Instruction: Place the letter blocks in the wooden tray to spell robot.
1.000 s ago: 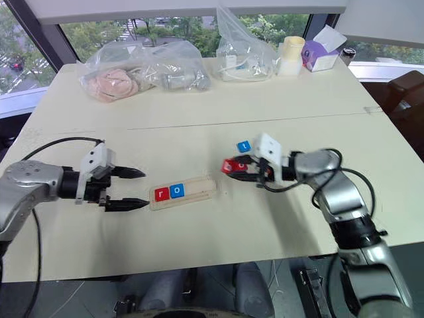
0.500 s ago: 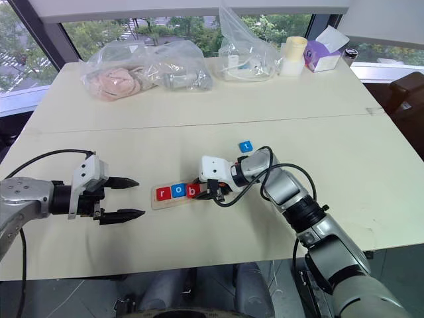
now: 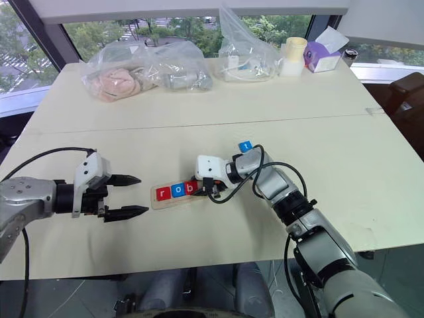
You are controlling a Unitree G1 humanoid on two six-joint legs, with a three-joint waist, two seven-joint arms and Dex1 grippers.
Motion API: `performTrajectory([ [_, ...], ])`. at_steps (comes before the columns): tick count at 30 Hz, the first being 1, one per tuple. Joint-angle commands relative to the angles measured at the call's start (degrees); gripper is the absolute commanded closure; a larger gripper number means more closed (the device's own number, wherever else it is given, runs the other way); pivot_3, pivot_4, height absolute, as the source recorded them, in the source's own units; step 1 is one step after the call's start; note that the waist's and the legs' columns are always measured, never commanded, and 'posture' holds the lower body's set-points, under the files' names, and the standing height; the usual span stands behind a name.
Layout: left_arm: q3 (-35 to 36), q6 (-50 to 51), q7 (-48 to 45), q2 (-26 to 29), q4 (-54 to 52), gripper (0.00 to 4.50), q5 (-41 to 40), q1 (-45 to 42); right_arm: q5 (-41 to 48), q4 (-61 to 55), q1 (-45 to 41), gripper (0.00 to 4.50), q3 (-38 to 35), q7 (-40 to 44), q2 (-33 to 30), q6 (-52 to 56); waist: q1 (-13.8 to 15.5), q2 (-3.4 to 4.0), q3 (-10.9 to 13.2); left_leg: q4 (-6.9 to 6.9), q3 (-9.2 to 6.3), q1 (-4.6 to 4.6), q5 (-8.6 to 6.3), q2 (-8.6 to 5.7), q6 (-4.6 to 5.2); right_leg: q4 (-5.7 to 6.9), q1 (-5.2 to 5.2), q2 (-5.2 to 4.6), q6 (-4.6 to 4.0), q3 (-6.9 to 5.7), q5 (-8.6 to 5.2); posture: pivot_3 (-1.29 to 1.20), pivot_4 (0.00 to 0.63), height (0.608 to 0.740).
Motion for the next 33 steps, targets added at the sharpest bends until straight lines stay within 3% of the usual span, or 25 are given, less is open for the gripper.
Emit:
performTrajectory([
  [1,-0.06,0.09,0.33,-0.23,-1.24,0.00,-0.70,-1.32,-0.14,0.28,-1.12,2.85,-1.12,-0.14,0.92,-0.53,0.00,0.00,0.00,0.00,0.00,0.00,0.00,0.00,0.00,0.00,0.00,0.00,0.00,0.00,0.00,0.00,0.150,0.740],
  [6,-0.38,0.31,0.19,-0.33,-0.88,0.00,-0.72,-2.10,-0.40,-0.15,-0.81,0.25,-1.29,-0.16,0.89,-1.59,0.04,0.00,0.00,0.00,0.00,0.00,0.00,0.00,0.00,0.01,0.00,0.00,0.00,0.00,0.00,0.00,0.150,0.740],
  [7,-0.54,0.29,0.18,-0.39,-0.71,0.00,-0.60,-2.32,-0.07,-0.85,-0.94,0.05,-1.86,-0.19,0.65,-1.73,0.01,0.00,0.00,0.00,0.00,0.00,0.00,-0.01,0.00,0.00,0.00,0.00,0.00,0.00,0.00,0.00,0.150,0.740],
  [15,-1.75,0.22,0.85,-1.29,0.01,0.00,-0.38,-3.90,3.47,-4.43,-3.85,0.05,-8.38,-1.24,-0.63,1.51,0.02,0.00,0.00,-0.01,0.01,0.00,0.01,0.00,-0.01,0.01,0.00,0.00,0.01,0.01,0.00,0.00,0.150,0.740],
  [20,-1.82,0.14,0.93,-1.82,0.71,0.00,-0.57,-4.41,1.90,-3.98,-1.54,0.05,-11.16,-8.89,0.94,2.10,0.04,0.00,0.00,-0.03,0.01,0.01,0.01,0.00,0.00,0.01,-0.01,0.00,0.00,0.01,0.00,0.00,0.150,0.740],
  [26,-2.20,0.09,0.45,-2.05,1.20,0.00,-0.52,-4.80,-1.88,2.91,-2.05,0.05,-9.49,-14.77,4.49,-2.54,-0.10,0.00,0.00,-0.05,0.02,0.01,0.01,0.00,-0.01,0.01,-0.02,0.01,0.00,0.02,0.00,0.00,0.150,0.740],
  [33,-1.69,0.03,0.93,-2.20,0.94,0.00,-0.36,-3.91,-3.06,6.99,-3.00,0.05,-7.73,-12.33,5.60,-6.85,-0.14,0.00,0.00,-0.06,0.02,0.01,0.01,0.00,-0.01,0.02,-0.02,0.01,0.01,0.02,0.00,0.00,0.150,0.740],
])
